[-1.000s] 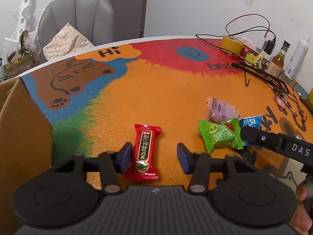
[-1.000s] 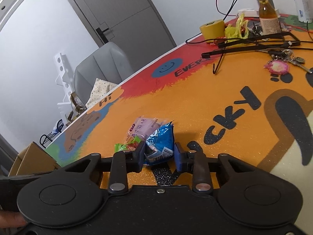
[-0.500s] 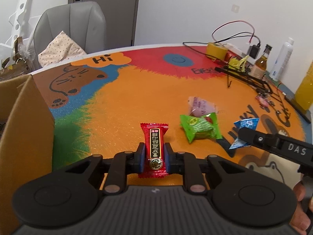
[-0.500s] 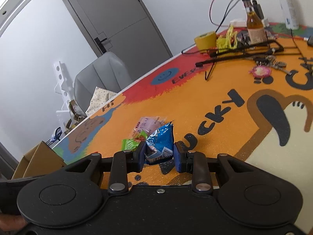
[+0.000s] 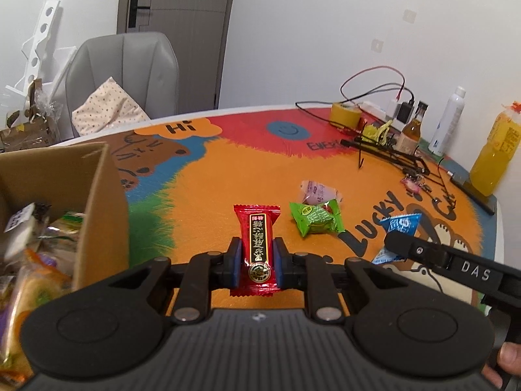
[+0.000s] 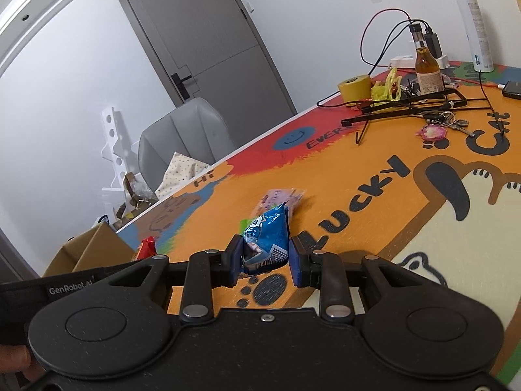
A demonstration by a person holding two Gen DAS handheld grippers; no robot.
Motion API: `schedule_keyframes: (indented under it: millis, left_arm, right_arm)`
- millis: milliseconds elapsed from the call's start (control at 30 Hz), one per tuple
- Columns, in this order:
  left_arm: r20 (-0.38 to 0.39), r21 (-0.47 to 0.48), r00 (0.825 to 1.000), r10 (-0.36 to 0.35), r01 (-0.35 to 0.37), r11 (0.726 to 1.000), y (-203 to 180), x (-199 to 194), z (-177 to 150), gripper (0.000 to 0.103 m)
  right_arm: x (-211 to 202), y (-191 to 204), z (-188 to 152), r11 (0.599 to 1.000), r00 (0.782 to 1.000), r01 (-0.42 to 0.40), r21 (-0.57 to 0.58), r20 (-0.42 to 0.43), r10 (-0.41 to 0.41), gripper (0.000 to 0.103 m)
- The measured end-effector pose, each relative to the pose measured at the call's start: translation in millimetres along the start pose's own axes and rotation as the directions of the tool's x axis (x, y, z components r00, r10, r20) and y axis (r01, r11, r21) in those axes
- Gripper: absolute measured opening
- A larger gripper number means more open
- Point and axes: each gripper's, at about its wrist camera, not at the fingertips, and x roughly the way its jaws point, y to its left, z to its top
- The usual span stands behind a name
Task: Organize snacks
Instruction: 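Grasp the red wrapped bar with the left tool while the right tool grasps the blue candy, then carry the red bar and blue candy over the cardboard box with both tools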
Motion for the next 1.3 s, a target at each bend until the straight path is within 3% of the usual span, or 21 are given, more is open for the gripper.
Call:
schedule_keyframes:
  millis: [300, 567, 733, 1100, 1300]
  left_arm:
    - [0.053, -0.009, 0.998, -0.029, 0.03, 1.0, 10.1, -24.8, -7.7, 0.019]
    - [0.081, 0.025, 0.992, -0.095, 0.093, 0.995, -0.4, -28.9, -4.3, 0.019]
    - [0.098, 0.027, 0.986, -0.132, 0.13, 0.991, -6.7, -35.3, -3.9, 0.019]
    - [0.143, 0.006, 0.983, -0.113, 0.113, 0.994, 10.6, -64.3, -2.6, 0.019]
    - [0.18, -0.036, 0.983, -0.043, 0.05, 0.998, 43.3, -89.8, -0.8, 0.019]
  right_arm:
    - [-37.1, 10.2, -13.1, 0.998, 0.998, 0.056, -0.034, 0.045, -0.055, 0.028]
    - [-73.9, 3.5, -19.5, 0.989, 0.987, 0.147, -0.035, 0.068, -0.144, 0.028]
    - [-86.4, 4.8, -20.2, 0.986, 0.984, 0.16, -0.041, 0.086, -0.156, 0.028]
    - [-80.4, 34.7, -17.6, 0.994, 0.992, 0.072, -0.079, 0.106, -0.064, 0.028]
    - [-58.9, 62.1, -16.8, 0.995, 0.996, -0.027, -0.097, 0.083, 0.035, 0.028]
